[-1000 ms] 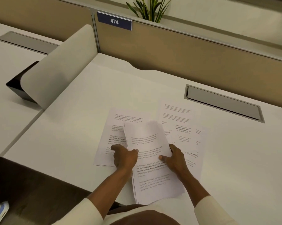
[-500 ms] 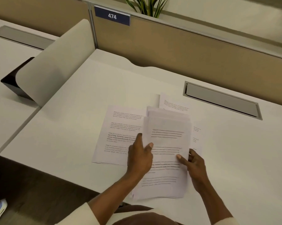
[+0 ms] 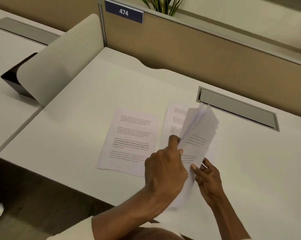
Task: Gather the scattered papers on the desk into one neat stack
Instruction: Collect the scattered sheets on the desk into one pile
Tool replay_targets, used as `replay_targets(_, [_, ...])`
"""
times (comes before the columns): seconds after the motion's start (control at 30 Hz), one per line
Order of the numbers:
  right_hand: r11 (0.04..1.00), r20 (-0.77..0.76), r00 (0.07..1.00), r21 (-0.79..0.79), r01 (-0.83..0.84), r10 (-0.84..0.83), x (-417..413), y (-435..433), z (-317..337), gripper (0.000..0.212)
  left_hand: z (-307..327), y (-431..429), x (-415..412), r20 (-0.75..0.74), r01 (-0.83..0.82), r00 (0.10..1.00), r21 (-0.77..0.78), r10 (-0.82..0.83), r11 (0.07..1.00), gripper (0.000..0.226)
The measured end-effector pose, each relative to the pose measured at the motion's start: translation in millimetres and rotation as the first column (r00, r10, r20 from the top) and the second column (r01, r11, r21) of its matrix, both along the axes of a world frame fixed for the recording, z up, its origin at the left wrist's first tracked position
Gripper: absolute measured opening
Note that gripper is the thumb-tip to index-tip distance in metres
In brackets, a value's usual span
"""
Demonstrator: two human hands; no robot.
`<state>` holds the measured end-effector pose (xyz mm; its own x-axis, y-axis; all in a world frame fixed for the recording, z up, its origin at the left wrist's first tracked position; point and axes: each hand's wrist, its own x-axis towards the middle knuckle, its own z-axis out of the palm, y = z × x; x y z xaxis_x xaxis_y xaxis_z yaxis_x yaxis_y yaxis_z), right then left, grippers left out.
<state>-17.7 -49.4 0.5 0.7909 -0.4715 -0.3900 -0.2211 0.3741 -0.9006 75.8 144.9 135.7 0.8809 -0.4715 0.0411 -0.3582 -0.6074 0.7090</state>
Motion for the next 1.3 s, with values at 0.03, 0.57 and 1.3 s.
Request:
replay_targets(0.03, [1.000,0.031,1.000,0.022,-0.001,0.000,1,-2,2,0.071,7,-1,-4,0.020,0.023,1.000,-0.006,-0.023,1.000,0.042])
replay_targets(0.57, [0.994,0.163,0.980,0.005,0.111,-0.111,-14,-46,33,0.040,-4,-21,8,-0.301,0.023,0.940,-0.414,-0.161,0.910,0.026])
replay_targets(1.3, [0.996,-0.262,0.962,-0.061,0.066,-0.080,46,-46,-20,0.031,-163,46,133,-0.814,-0.340,0.539,-0.446,-0.217,0.828,0.043])
